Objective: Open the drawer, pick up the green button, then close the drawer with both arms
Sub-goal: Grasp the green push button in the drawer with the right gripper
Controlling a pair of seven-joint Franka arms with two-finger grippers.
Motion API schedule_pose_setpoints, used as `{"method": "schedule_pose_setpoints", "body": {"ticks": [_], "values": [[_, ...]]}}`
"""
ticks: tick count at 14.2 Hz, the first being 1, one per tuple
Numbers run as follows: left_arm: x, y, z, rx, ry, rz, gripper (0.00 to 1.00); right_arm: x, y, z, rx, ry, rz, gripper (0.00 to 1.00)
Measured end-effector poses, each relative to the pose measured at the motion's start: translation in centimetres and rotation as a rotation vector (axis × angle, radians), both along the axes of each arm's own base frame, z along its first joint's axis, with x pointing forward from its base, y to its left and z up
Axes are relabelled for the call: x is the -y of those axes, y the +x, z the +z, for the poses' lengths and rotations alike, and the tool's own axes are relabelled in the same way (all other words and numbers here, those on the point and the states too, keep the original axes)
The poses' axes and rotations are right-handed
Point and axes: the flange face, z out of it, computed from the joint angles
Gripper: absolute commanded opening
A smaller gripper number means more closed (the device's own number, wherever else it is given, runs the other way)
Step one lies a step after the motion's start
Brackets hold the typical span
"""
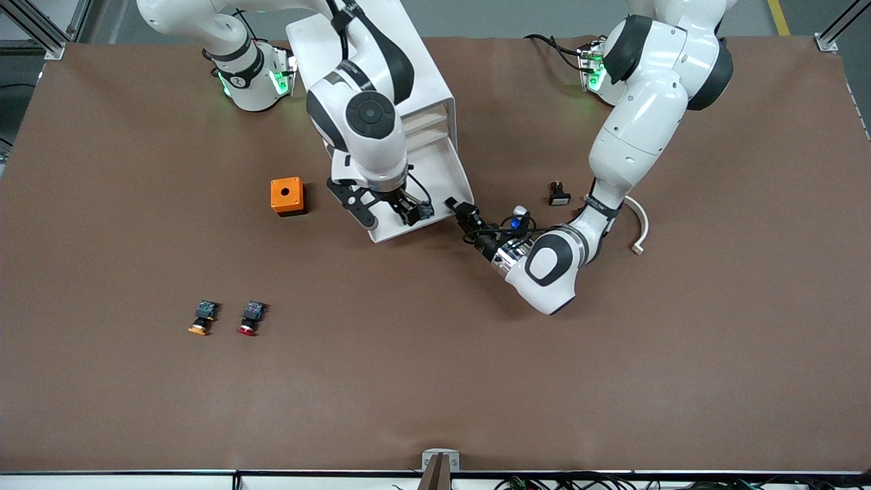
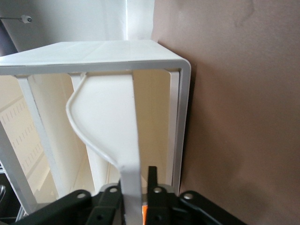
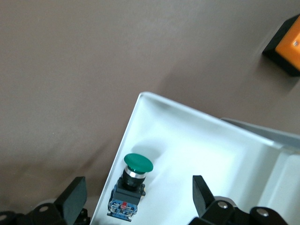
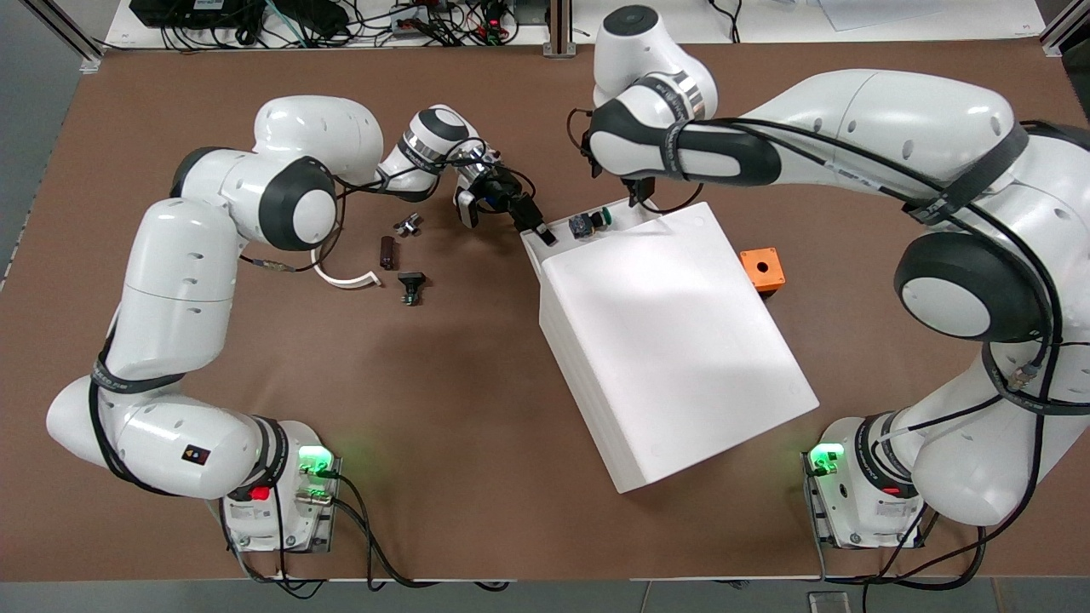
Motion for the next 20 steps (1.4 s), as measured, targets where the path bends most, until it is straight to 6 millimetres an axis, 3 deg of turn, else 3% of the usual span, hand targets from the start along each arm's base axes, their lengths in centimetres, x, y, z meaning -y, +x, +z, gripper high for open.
{"method": "schedule_pose_setpoints", "body": {"ticks": [2,5,10,13,17,20], "values": [[0.1,0.6,0.4,0.072,-0.06,0.001,0.99,-0.9,-0.4,-1.1,0.008,0.002,-0.015,1.0],[0.0,2.7,2.2,0.24,-0.211,-0.009,0.99,-1.8,-0.7,-2.7,0.018,0.004,-0.035,1.0],[-2.7,7.5,6.2,0.565,-0.453,-0.016,0.99,-3.7,-1.5,-6.3,0.028,-0.001,-0.075,1.0],[-4.0,9.7,9.2,0.819,-0.555,-0.118,0.99,-4.0,-1.6,-7.5,0.023,-0.011,-0.094,0.98],[-2.6,10.9,12.4,1.137,-0.554,-0.35,0.99,-4.6,-2.0,-7.4,0.025,-0.01,-0.106,0.92],[-1.2,11.3,13.8,1.321,-0.547,-0.519,0.99,-5.2,-2.7,-7.4,0.024,-0.012,-0.102,0.73]]}}
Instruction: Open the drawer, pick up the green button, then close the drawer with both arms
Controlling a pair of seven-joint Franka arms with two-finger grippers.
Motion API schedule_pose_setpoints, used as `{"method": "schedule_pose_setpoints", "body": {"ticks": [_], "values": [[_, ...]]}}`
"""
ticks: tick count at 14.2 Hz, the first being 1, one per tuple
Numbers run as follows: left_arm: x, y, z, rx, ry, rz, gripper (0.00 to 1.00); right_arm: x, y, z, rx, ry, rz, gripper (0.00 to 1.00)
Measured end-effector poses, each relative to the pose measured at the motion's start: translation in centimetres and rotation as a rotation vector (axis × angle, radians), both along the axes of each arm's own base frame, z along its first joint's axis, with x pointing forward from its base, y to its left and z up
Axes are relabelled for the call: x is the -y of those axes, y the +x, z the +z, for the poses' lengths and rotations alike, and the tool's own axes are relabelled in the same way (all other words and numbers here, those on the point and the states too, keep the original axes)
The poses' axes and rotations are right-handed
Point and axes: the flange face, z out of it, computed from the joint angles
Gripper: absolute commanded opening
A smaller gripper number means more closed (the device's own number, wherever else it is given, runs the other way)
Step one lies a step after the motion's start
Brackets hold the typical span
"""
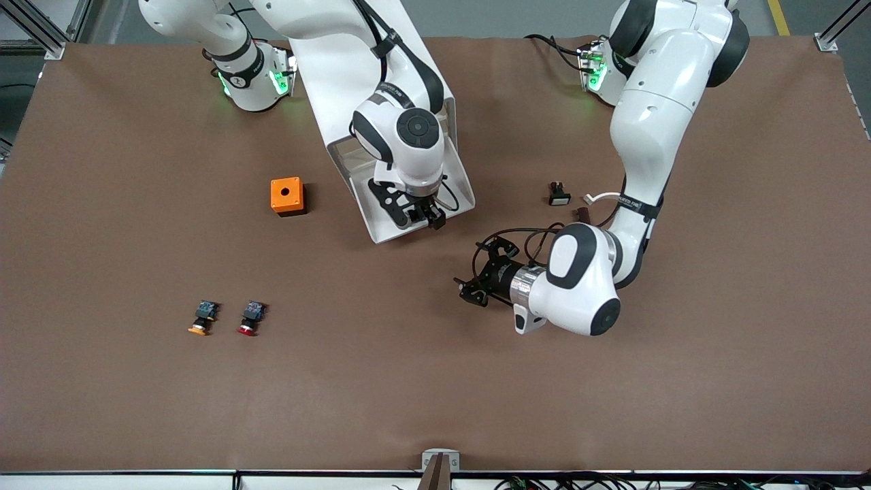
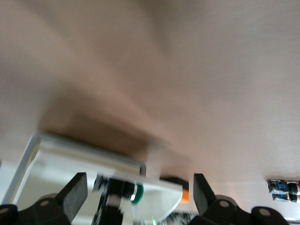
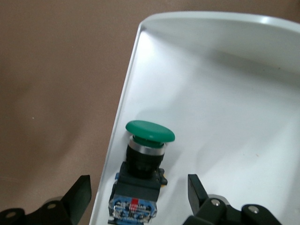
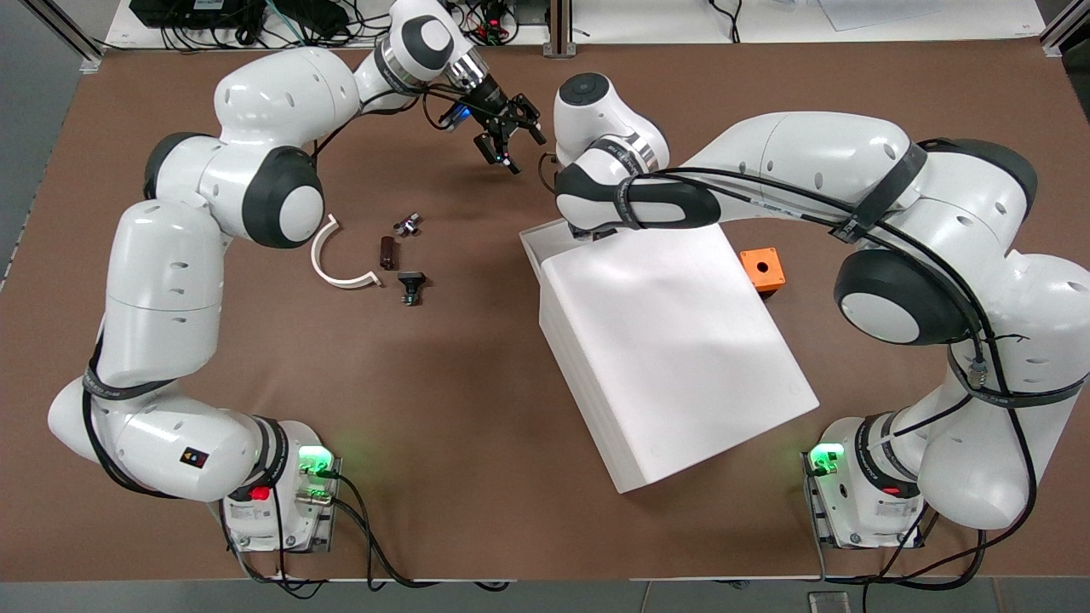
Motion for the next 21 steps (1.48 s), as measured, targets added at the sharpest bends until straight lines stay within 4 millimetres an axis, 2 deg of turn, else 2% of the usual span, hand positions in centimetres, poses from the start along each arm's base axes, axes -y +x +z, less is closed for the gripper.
{"method": "schedule_pose_setpoints", "body": {"ticks": [1,3,6,8,10,13,15,17,19,21], "values": [[0.4,0.1,0.4,0.059,0.014,-0.032,0.99,-0.1,-0.1,0.0,0.0,0.0,0.002,0.67],[0.9,0.3,0.9,0.166,0.053,-0.089,0.99,-0.2,-0.1,0.1,0.002,0.002,0.002,0.45],[2.1,0.1,1.7,0.291,0.123,-0.163,0.99,-0.2,0.1,0.3,0.005,0.004,0.002,0.04],[3.3,-0.3,2.4,0.357,0.158,-0.201,0.99,-0.1,0.3,0.5,0.002,-0.001,0.012,0.0],[4.5,-0.9,2.7,0.404,0.19,-0.244,0.99,0.2,1.1,1.6,-0.016,-0.02,0.035,0.0],[5.4,-1.6,2.5,0.456,0.253,-0.317,0.99,2.1,4.7,6.3,-0.066,-0.034,0.118,0.0],[5.9,-1.7,2.5,0.491,0.276,-0.341,0.99,4.8,8.0,9.3,-0.072,-0.004,0.215,0.0],[6.5,-2.0,2.6,0.519,0.29,-0.362,0.99,8.7,11.1,11.2,-0.061,0.023,0.326,0.0],[7.3,-2.5,2.6,0.542,0.305,-0.388,0.99,12.9,13.8,11.7,-0.071,0.036,0.426,0.0],[7.7,-2.7,2.6,0.558,0.308,-0.397,0.99,17.4,16.2,11.3,-0.083,0.047,0.524,0.01]]}}
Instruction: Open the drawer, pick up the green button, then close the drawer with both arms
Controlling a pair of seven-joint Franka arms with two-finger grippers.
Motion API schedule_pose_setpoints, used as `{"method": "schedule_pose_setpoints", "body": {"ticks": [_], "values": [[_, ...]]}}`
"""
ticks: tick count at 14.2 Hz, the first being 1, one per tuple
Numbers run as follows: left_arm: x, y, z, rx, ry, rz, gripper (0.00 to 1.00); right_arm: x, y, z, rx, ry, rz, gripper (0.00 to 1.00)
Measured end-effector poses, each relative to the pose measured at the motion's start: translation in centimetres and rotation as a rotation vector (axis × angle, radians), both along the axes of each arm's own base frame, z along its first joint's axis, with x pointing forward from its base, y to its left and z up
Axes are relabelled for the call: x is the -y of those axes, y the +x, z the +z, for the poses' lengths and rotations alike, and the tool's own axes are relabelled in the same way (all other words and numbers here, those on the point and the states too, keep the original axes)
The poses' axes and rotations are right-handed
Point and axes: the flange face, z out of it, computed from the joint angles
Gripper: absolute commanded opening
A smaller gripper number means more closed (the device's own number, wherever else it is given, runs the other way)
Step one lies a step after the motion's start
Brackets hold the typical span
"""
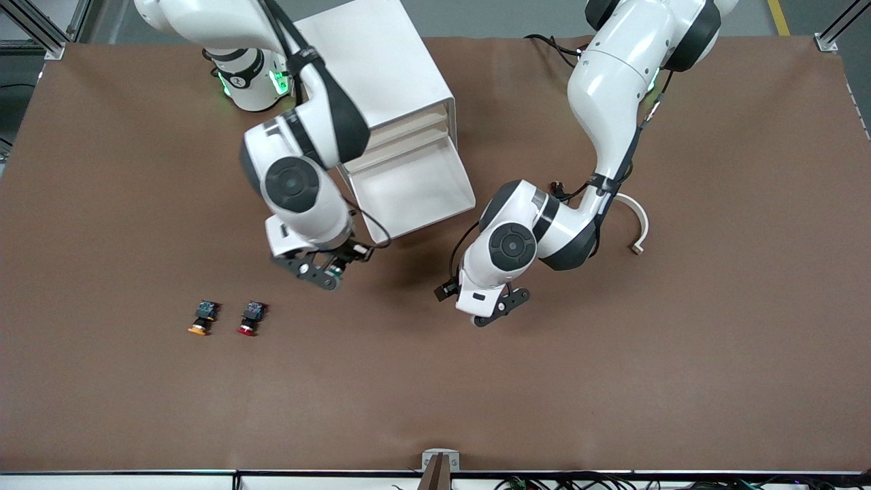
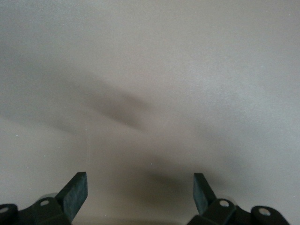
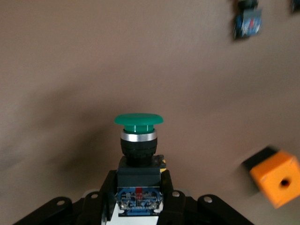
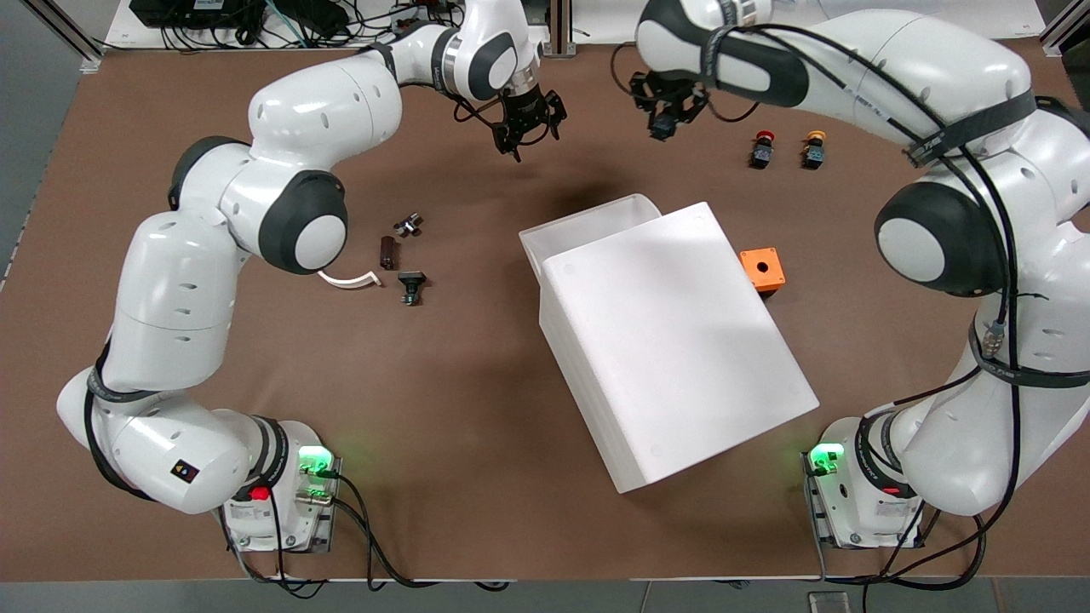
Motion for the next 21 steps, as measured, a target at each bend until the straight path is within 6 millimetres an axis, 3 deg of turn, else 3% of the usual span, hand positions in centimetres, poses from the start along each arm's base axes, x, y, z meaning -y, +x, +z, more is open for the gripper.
{"method": "schedule_pose_setpoints", "body": {"ticks": [5,8,10,17,21], "values": [[2.0,-2.2,-1.2,-0.003,0.023,-0.047,0.99,10.9,4.4,-2.6,0.013,0.037,0.184,0.01],[4.1,-4.9,-2.6,0.001,0.026,-0.085,0.99,14.7,5.2,-5.4,0.048,0.045,0.226,0.01],[5.5,-6.9,-3.3,-0.003,0.032,-0.114,0.99,15.2,5.3,-7.7,0.086,0.046,0.238,0.01],[9.2,-12.1,-3.8,-0.027,0.042,-0.192,0.99,13.9,5.2,-15.0,0.125,0.041,0.26,0.06],[10.7,-15.3,-4.5,-0.073,0.039,-0.217,0.99,14.0,5.1,-17.7,0.117,0.034,0.262,0.07]]}}
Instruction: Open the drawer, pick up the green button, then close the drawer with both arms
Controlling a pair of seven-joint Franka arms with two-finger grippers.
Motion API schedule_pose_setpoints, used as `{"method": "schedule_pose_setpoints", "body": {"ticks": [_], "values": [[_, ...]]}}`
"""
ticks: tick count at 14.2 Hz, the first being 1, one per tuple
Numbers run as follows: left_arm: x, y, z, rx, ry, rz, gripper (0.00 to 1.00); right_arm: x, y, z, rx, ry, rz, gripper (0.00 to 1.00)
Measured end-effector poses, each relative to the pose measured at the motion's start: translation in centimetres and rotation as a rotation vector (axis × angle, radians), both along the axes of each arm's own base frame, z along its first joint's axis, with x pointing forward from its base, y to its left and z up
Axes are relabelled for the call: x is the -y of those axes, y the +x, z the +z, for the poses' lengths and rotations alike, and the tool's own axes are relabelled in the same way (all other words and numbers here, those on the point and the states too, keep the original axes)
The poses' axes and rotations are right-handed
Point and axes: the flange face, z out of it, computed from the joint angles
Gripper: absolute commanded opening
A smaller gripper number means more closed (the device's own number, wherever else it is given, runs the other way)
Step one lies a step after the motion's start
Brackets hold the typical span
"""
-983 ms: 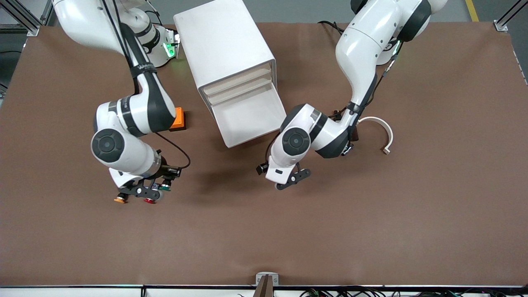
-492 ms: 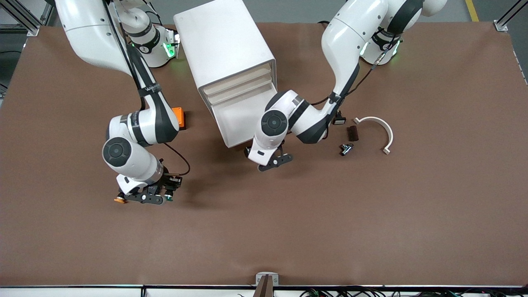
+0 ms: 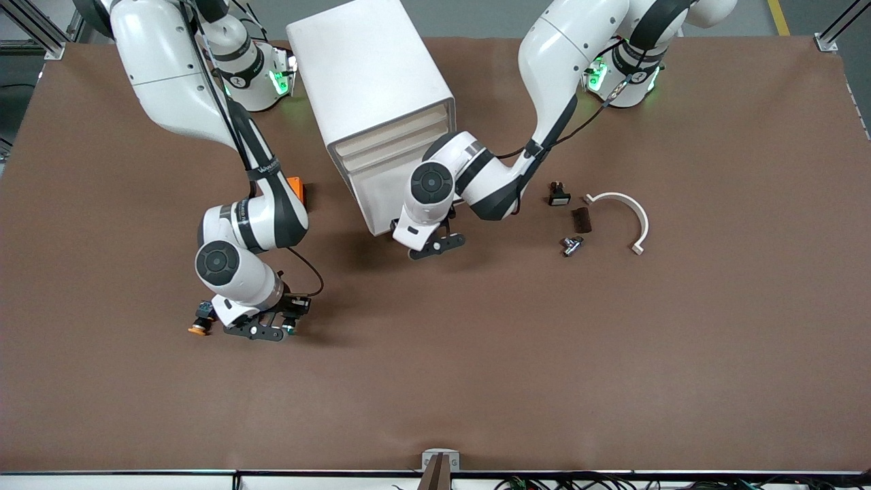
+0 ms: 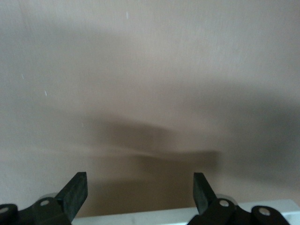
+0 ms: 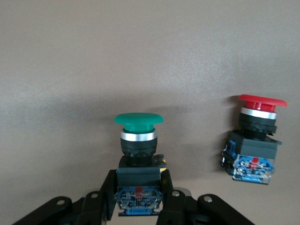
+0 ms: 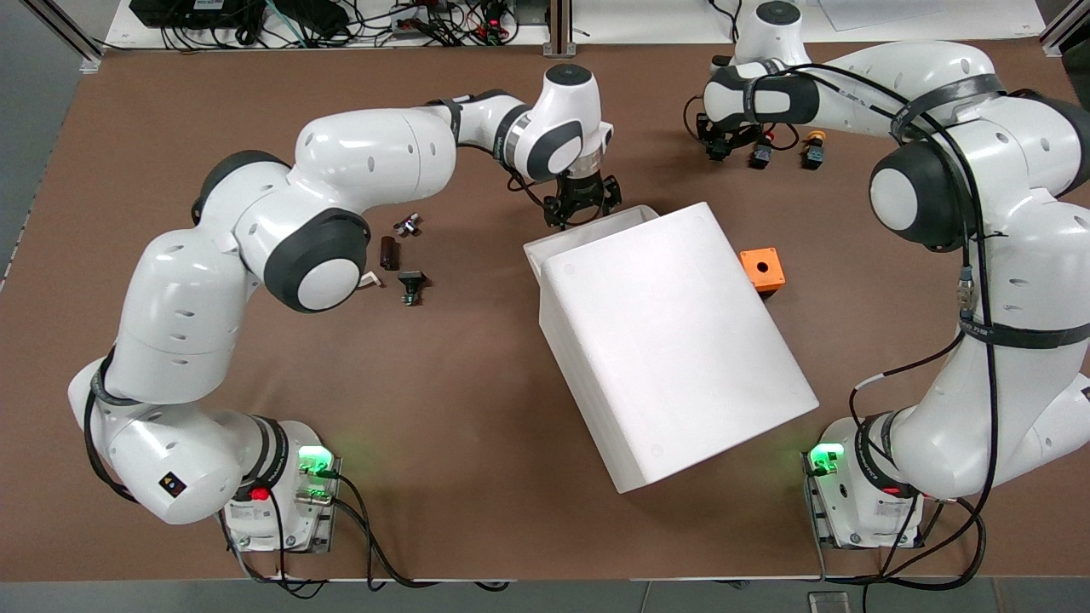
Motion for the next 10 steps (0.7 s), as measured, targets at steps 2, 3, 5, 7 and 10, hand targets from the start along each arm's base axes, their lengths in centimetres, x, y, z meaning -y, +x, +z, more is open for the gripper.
{"method": "schedule_pose_setpoints", "body": {"ticks": [2,3,5,7,10], "values": [[0.9,-2.1,0.1,-0.028,0.0,-0.002,0.99,0.0,0.1,-0.4,0.009,0.0,0.014,0.07],[1.4,-3.2,0.3,-0.042,-0.002,-0.003,0.99,0.0,0.1,-0.5,0.012,0.0,0.022,0.07],[2.4,-5.2,0.8,-0.063,-0.006,0.002,0.99,0.1,0.2,-0.6,0.015,0.0,0.028,0.09],[3.3,-6.8,1.1,-0.083,-0.008,0.008,0.99,0.2,0.2,-0.6,0.015,0.0,0.028,0.94],[3.7,-8.0,0.8,-0.122,-0.015,0.023,0.99,0.3,0.2,-0.7,0.015,-0.001,0.025,1.0]]}}
